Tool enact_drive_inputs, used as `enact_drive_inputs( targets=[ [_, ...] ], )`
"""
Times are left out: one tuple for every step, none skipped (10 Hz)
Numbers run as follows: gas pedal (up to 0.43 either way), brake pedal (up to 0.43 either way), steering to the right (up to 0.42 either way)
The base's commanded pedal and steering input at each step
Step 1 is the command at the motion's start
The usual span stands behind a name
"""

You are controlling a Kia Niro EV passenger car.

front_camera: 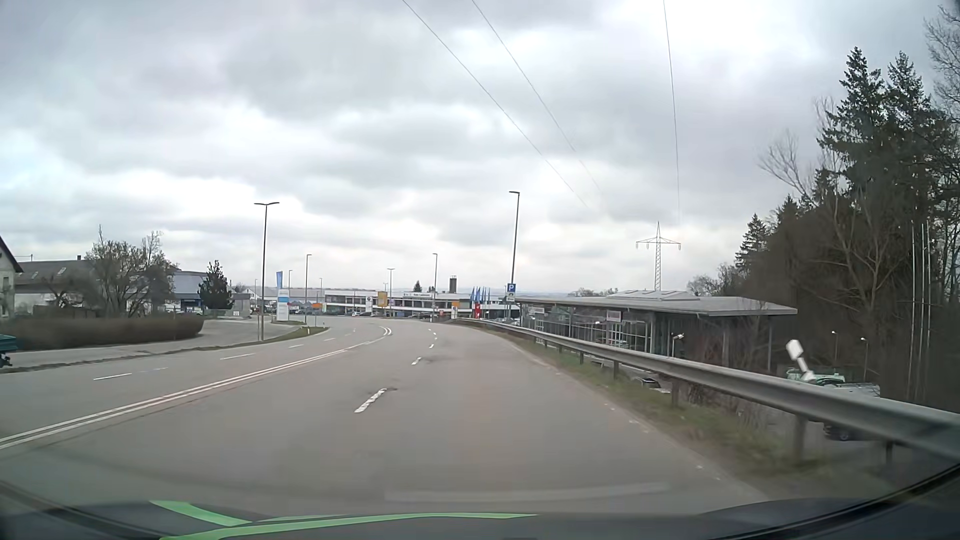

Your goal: Follow the waypoints while adhering to traffic rules and regulations

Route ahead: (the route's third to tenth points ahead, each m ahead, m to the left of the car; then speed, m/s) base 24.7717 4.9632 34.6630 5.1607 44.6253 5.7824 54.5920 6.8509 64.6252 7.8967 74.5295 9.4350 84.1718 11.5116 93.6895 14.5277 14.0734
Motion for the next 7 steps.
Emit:
enact_drive_inputs(
  targets=[
    [0.0, 0.0, -0.002],
    [0.0, 0.0, -0.002],
    [0.0, 0.0, -0.002],
    [0.0, 0.0, -0.004],
    [0.0, 0.0, -0.004],
    [0.0, 0.0, -0.004],
    [0.0, 0.0, -0.004]
  ],
)
